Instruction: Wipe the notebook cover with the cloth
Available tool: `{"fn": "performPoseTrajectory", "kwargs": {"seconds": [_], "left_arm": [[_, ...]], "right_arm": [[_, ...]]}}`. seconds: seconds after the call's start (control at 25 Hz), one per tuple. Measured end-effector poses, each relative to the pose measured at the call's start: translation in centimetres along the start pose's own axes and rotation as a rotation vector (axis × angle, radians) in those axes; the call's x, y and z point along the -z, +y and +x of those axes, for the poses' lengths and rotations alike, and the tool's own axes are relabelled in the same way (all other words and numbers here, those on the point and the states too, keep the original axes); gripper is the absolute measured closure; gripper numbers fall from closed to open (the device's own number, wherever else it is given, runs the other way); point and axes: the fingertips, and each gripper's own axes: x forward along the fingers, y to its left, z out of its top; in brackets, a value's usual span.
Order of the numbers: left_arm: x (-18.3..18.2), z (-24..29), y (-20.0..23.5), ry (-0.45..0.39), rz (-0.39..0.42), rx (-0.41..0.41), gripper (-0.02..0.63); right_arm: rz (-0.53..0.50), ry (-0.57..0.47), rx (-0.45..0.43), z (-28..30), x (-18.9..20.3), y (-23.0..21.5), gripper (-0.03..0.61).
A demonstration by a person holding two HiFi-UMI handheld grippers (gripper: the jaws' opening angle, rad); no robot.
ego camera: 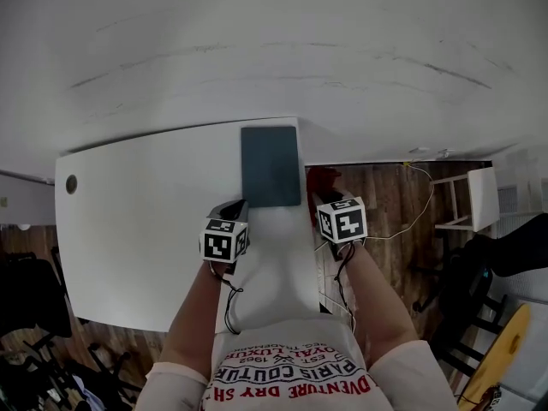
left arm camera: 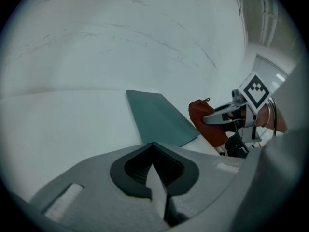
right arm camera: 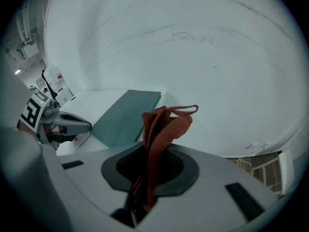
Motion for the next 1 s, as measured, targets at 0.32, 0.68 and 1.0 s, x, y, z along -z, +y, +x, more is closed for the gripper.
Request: {"fn": "performPoseTrajectory", "kwargs": {"seconds": [0.32, 0.68, 1.0], "left_arm": [[0.3, -0.2, -0.1, 0.006, -0.150, 0.066, 0.604], [-4.2, -8.2, -3.4, -0.250, -0.045, 0.091, 0.604], [-6.5, -18.5, -5.6, -0.444, 0.080, 0.081, 0.604]], "right_arm": [[-0.014, -0.117, 0.000, -3.8, -0.3, 3.3, 0.508], [-0.064, -0.345, -0.024, -10.0, -2.4, 8.0, 0.505], [-0.074, -0.570, -0.008, -17.3, -3.8, 11.4, 0.505]]}}
